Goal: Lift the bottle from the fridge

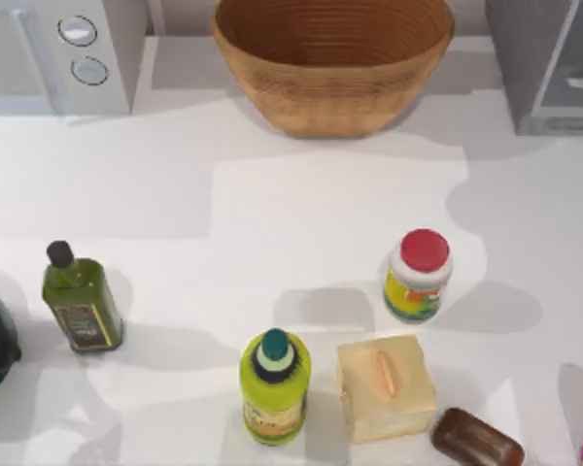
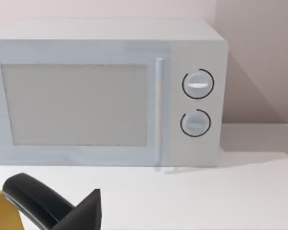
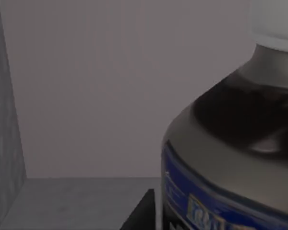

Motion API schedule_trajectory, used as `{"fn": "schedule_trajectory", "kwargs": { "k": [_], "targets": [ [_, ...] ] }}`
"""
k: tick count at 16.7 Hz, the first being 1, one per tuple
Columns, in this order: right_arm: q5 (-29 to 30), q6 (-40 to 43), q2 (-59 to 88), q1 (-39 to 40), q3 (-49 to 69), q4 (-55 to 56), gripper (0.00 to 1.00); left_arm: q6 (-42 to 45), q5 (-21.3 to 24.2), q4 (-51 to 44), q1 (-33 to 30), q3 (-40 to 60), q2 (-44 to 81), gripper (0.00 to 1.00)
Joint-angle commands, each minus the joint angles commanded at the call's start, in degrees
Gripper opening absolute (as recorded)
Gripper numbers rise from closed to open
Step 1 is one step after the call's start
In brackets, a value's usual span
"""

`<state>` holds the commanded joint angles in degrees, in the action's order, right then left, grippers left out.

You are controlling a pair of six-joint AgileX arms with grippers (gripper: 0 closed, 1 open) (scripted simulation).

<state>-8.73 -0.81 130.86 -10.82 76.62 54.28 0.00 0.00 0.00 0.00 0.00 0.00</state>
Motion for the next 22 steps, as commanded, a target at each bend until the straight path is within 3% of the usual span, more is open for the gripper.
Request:
{"fn": "schedule_trajectory", "kwargs": {
  "k": [14,22],
  "targets": [
    [-0.1,-0.1,-6.3,-0.2,2.4,-8.8,0.00,0.0,0.0,0.0,0.0,0.0,0.0,1.00],
    [-0.6,-0.5,-9.8,-0.8,-1.6,-7.1,0.00,0.0,0.0,0.0,0.0,0.0,0.0,1.00]
  ]
}}
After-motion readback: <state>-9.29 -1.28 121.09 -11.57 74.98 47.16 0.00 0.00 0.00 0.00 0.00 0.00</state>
